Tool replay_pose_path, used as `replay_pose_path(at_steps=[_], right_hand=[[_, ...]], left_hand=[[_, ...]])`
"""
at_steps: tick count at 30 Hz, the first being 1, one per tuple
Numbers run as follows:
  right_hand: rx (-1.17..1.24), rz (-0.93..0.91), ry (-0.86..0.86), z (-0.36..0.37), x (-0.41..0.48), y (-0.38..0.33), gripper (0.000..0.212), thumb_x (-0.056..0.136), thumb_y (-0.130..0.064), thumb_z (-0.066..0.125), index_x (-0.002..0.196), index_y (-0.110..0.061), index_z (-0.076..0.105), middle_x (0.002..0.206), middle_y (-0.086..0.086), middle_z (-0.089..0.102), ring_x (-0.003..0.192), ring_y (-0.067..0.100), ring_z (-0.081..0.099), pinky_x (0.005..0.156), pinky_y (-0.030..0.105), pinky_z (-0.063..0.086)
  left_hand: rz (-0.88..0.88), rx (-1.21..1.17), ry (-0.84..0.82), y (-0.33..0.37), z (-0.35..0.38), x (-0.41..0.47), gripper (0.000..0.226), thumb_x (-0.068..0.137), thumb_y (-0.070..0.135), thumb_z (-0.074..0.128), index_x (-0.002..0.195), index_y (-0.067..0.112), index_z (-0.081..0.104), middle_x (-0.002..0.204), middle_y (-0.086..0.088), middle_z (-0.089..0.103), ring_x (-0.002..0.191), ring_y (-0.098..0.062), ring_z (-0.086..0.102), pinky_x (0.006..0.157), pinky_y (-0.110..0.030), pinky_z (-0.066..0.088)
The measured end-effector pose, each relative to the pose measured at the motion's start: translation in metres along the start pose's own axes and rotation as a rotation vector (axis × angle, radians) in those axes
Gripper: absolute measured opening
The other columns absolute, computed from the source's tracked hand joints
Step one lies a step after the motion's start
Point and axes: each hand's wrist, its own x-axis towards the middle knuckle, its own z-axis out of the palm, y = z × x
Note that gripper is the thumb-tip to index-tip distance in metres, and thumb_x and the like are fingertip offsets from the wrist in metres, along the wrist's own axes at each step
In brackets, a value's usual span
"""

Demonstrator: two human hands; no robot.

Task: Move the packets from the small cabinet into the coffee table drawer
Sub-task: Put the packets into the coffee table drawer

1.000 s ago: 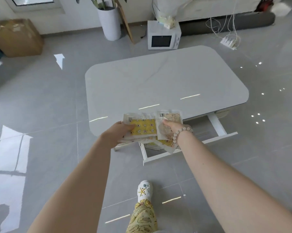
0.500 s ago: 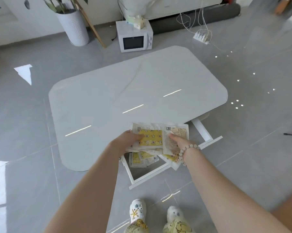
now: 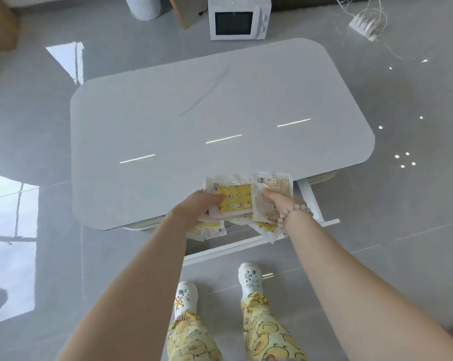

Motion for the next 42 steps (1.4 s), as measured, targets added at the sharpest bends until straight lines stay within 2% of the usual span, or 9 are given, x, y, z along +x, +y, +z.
replay_pose_path(at_steps=[3,5,8,16,26,31,34,39,42], right_hand=[[-0.074,0.003,-0.046,-0.007,0.016,-0.001,0.083,0.067,-0.066,0.069,0.133,-0.02,0.052,0.14,0.003,0.05,0.123,0.025,0.051,0.08,0.034,0.039],[-0.099,0.027,-0.069,-0.005,0.02,0.0,0.077,0.071,-0.061,0.07,0.134,-0.02,0.053,0.141,0.004,0.049,0.125,0.026,0.049,0.084,0.036,0.042],[-0.139,0.054,-0.142,0.0,0.029,0.012,0.068,0.083,-0.051,0.064,0.138,-0.014,0.047,0.146,0.009,0.043,0.13,0.028,0.045,0.099,0.039,0.04],[-0.131,0.161,-0.173,0.019,0.069,0.034,0.071,0.085,-0.042,0.065,0.141,-0.006,0.04,0.144,0.012,0.043,0.13,0.032,0.044,0.108,0.042,0.037],[-0.209,0.203,-0.024,0.062,0.189,0.08,0.086,0.073,-0.053,0.073,0.137,-0.004,0.044,0.137,0.013,0.05,0.122,0.034,0.05,0.1,0.041,0.043],[-0.241,0.19,-0.03,0.099,0.25,0.103,0.094,0.074,-0.052,0.073,0.143,-0.003,0.034,0.145,0.015,0.042,0.13,0.033,0.044,0.103,0.042,0.039],[-0.323,0.151,-0.065,0.125,0.291,0.123,0.092,0.069,-0.066,0.069,0.139,-0.01,0.044,0.138,0.011,0.05,0.123,0.031,0.051,0.098,0.04,0.043],[-0.317,0.112,-0.124,0.157,0.351,0.155,0.051,0.08,-0.046,0.065,0.12,-0.016,0.053,0.119,0.007,0.058,0.097,0.024,0.054,0.08,0.033,0.039],[-0.348,0.081,-0.079,0.16,0.368,0.167,0.051,0.078,-0.04,0.066,0.12,-0.013,0.056,0.113,0.005,0.061,0.095,0.024,0.057,0.074,0.032,0.039]], left_hand=[[-0.036,-0.061,0.027,-0.012,0.016,0.008,0.019,0.096,0.021,0.056,0.108,0.009,0.062,0.105,-0.006,0.069,0.1,-0.024,0.065,0.088,-0.034,0.053],[-0.07,-0.067,0.039,-0.022,0.02,0.012,0.019,0.094,0.025,0.058,0.104,0.011,0.065,0.103,-0.005,0.071,0.101,-0.025,0.066,0.095,-0.041,0.051],[-0.121,-0.046,0.079,-0.036,0.023,0.019,0.028,0.092,0.026,0.061,0.114,0.009,0.063,0.108,-0.008,0.071,0.101,-0.027,0.067,0.097,-0.045,0.05],[-0.215,-0.108,0.104,-0.073,0.022,0.063,0.03,0.093,0.022,0.06,0.118,0.007,0.06,0.114,-0.01,0.068,0.104,-0.027,0.065,0.096,-0.042,0.05],[-0.292,-0.223,0.093,-0.146,0.037,0.173,0.011,0.094,0.021,0.058,0.104,0.016,0.061,0.102,-0.001,0.068,0.107,-0.021,0.062,0.104,-0.04,0.044],[-0.299,-0.215,0.124,-0.179,0.03,0.232,0.03,0.094,0.024,0.057,0.121,0.009,0.056,0.108,-0.003,0.065,0.106,-0.02,0.059,0.101,-0.036,0.044],[-0.354,-0.222,0.173,-0.2,0.022,0.264,0.053,0.092,0.028,0.06,0.137,0.006,0.043,0.124,-0.007,0.057,0.106,-0.02,0.053,0.091,-0.031,0.039],[-0.381,-0.26,0.202,-0.226,0.013,0.301,0.054,0.093,0.027,0.059,0.14,0.008,0.039,0.13,-0.006,0.052,0.101,-0.016,0.045,0.087,-0.027,0.032],[-0.37,-0.268,0.185,-0.233,0.014,0.312,0.047,0.095,0.024,0.056,0.137,0.007,0.042,0.119,-0.005,0.054,0.098,-0.013,0.043,0.084,-0.025,0.031]])
